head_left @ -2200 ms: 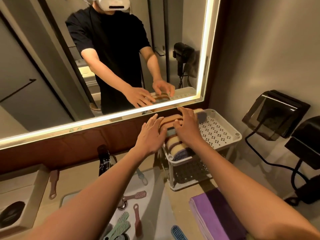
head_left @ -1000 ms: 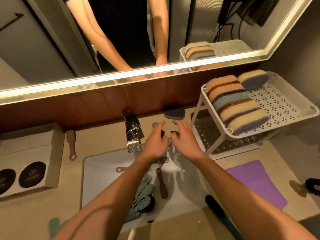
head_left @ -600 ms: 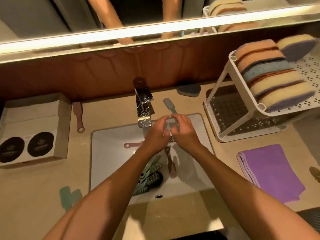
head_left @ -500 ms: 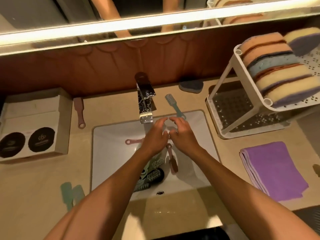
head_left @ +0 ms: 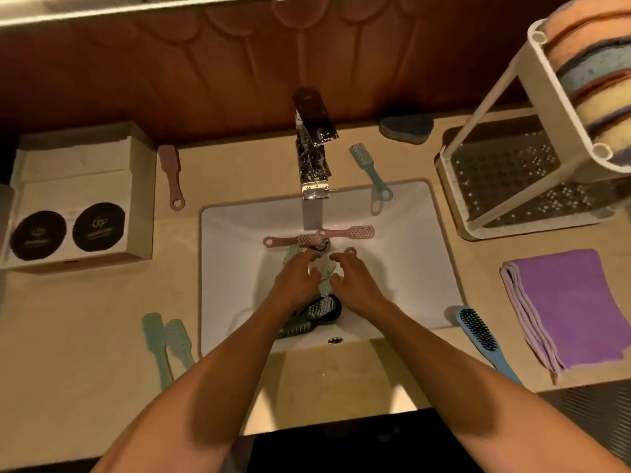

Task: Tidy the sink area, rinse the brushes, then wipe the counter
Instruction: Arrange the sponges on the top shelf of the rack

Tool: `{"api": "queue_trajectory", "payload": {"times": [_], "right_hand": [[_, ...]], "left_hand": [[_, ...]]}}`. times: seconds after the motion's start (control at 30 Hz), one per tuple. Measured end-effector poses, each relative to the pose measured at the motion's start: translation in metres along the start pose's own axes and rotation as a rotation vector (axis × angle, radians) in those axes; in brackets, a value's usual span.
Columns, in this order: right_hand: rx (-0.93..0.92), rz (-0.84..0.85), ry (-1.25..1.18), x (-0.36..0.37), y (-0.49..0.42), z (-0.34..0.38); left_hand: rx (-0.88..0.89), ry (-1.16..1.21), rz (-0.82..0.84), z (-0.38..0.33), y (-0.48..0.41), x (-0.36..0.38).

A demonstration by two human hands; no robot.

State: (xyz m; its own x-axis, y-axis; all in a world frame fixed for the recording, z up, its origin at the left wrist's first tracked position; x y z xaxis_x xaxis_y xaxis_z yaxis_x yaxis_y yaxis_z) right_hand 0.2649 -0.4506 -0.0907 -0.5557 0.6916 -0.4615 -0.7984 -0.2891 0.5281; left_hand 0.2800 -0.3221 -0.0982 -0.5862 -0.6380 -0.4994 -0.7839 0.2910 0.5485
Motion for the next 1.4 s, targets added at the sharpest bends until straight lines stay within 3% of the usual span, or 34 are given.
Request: {"api": "queue_trajectory", "payload": {"times": [0.13,0.4,0.53,0.77,0.9,1.2,1.4], "right_hand": [[0.100,0.087,0.082,0.025,-0.004,-0.017],[0.177,0.089,0.328,0.040,-0.005,-0.024],[0.194,0.154,0.276,0.050,-0.008,-0.026],[0.225,0.318,0.152,0.068,-0.008,-0.029],[0.260,0.256,0.107,0.063,-0.012,-0.031],[0.266,0.337,0.111,0.065,-0.015,-0.030],[0.185,0.250,-0.031,0.051,-0.007,-0.018]], "left_hand": [[-0.080,-0.073,0.052,0.025,0.007,0.007],[0.014,-0.401,-0.001,0.042,0.012,0.010],[-0.026,-0.410,-0.018,0.061,0.016,0.005],[-0.159,-0.251,-0.001,0.083,0.020,0.002],[-0.228,-0.219,-0.042,0.087,0.021,-0.005],[-0.110,0.059,-0.078,0.074,0.021,-0.013],[-0.135,0.222,-0.145,0.055,0.030,-0.023]]}}
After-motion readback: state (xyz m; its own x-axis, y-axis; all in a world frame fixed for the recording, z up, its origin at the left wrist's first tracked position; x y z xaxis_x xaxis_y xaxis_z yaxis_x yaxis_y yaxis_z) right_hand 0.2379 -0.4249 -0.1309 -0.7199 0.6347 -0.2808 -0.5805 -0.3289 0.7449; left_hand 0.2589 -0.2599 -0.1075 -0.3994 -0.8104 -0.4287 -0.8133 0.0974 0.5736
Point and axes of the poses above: each hand's wrist, its own y-axis away from the middle knuckle, its own x-axis out of the palm, z = x × y, the point moved 9 cm from there along -y, towards the middle knuckle, and after that the axes turned 13 degrees about z, right-handed, at the moved point
